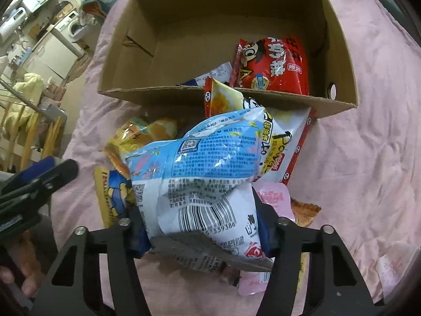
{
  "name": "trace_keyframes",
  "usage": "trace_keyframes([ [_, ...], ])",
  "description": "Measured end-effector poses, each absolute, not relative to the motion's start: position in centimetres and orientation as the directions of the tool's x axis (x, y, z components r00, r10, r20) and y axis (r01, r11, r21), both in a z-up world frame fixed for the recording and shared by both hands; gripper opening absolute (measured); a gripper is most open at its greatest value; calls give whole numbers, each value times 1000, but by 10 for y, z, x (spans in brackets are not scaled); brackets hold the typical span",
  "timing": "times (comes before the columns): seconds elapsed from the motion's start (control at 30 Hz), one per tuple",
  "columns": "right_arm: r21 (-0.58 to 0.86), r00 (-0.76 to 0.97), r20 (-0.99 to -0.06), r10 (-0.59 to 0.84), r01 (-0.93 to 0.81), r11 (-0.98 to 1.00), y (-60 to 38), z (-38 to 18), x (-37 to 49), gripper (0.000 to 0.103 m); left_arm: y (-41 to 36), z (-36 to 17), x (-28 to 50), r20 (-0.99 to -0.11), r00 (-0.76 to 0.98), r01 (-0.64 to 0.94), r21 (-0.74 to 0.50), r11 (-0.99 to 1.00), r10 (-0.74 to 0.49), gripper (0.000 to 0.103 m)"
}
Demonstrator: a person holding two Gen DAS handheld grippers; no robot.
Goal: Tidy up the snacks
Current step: 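Grasp the white-and-blue chip bag with the right tool while the left grasps the yellow biscuit pack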
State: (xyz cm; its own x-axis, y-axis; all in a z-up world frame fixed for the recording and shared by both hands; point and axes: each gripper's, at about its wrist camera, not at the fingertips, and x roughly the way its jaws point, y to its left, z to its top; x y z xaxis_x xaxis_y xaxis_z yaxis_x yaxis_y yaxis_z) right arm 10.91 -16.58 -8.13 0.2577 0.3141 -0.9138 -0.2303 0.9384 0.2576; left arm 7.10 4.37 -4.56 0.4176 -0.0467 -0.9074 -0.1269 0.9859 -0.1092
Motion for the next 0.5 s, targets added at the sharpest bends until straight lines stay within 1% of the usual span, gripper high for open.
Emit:
trace_keyframes([
  [0.2,221,357,-883,304,-256,941,-182,-58,92,59,40,-59,72,-929,365,-126,-114,986,-61,81],
  [0.5,235,476,-822,312,-215,948,-220,-32,84,59,22,-76,73,-946,315,-87,-108,990,-76,81],
])
